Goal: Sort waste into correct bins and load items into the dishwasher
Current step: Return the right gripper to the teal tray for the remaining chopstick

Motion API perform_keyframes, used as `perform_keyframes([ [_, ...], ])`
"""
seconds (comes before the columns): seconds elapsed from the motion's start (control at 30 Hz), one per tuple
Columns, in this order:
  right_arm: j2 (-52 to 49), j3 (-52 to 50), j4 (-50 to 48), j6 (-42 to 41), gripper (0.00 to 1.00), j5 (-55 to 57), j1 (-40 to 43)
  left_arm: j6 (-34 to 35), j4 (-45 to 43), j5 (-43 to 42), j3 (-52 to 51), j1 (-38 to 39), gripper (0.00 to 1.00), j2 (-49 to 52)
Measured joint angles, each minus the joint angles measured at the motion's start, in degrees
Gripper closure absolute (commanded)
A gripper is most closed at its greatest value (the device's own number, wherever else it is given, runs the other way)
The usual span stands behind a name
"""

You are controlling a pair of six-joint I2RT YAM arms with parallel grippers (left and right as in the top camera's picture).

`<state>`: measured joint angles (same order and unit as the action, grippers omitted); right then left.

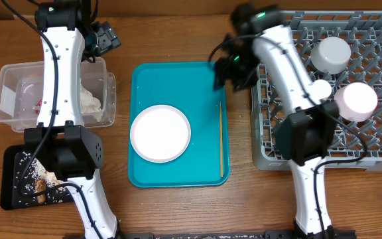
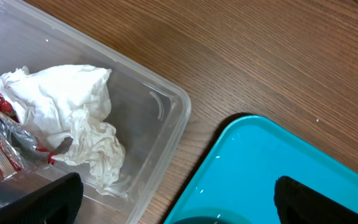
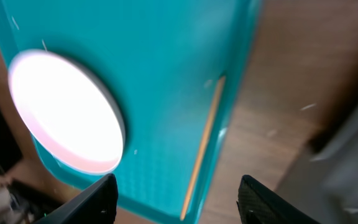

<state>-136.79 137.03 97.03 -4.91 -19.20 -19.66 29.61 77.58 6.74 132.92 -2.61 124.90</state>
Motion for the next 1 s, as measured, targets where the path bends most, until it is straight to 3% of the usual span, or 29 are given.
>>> perform_keyframes([
  [0.4, -0.22, -12.55, 0.11, -6.62, 0.45, 5.53, -10.69, 0.0, 0.02, 0.0, 0.0, 0.0, 0.0, 0.0],
  [0.73, -0.11, -13.27, 0.02, -9.66, 0.46, 9.2, -11.26, 0.02, 0.02, 0.0, 0.0, 0.0, 0.0, 0.0],
  [1.0, 12.15, -27.65, -0.15, -10.03, 0.43, 10.4, -11.17, 0.0, 0.0, 0.0, 0.0, 0.0, 0.0, 0.0],
])
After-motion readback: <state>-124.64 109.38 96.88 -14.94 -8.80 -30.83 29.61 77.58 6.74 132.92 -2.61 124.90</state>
